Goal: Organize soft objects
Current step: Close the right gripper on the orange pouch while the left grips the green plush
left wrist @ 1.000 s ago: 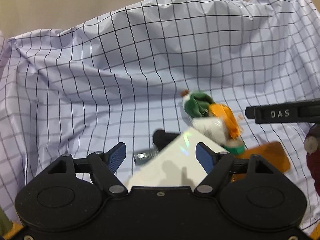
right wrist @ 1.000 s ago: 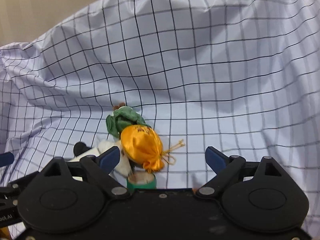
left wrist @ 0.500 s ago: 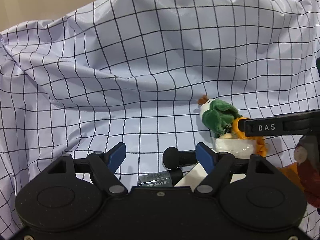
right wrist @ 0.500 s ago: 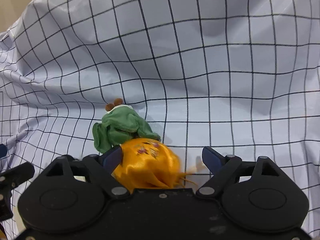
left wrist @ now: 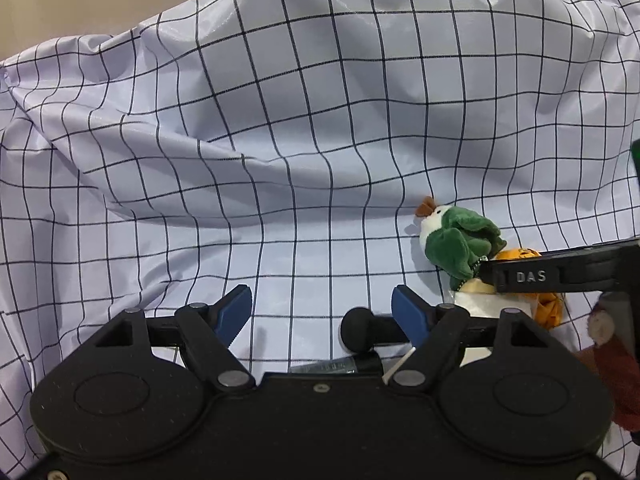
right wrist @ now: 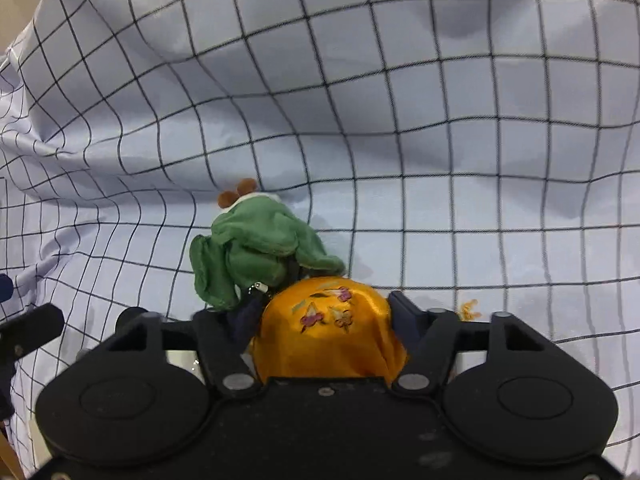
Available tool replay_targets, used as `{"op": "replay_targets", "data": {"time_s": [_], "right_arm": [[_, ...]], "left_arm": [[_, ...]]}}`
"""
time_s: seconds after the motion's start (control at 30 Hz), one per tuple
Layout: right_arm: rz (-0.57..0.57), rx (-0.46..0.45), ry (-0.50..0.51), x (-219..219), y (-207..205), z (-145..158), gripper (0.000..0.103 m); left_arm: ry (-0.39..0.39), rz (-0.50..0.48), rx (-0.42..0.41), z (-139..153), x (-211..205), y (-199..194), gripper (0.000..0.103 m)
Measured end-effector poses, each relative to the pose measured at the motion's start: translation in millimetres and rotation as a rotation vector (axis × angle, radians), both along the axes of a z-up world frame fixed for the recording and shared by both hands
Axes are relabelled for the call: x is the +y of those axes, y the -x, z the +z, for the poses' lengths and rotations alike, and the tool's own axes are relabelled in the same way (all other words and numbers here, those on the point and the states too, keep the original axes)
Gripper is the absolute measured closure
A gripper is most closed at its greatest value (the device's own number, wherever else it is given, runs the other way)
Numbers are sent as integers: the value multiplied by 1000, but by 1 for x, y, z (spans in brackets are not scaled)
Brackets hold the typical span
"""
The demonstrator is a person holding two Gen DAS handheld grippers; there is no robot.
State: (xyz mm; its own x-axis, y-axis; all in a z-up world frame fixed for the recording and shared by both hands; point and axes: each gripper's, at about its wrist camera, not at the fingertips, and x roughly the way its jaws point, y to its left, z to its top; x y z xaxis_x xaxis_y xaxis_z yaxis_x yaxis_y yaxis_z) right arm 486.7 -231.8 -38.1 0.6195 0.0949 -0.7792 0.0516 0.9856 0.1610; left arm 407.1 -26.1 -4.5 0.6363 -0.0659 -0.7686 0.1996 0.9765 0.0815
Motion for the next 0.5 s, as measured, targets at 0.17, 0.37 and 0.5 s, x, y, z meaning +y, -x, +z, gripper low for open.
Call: {"op": "replay_targets", "data": {"time_s": [0.17,0.37,0.5], "right_arm": [[-38,-46,77,-12,13,9,41],[-78,-90,196,-24,26,10,40],[-84,-89,228,-29,30,3,40]], "left_arm": [[13,-22,-6,7,-14,-9,28],[38,-67,9,5,-45,-32,22],[27,-109,24,-5,-68,-46,21]]}}
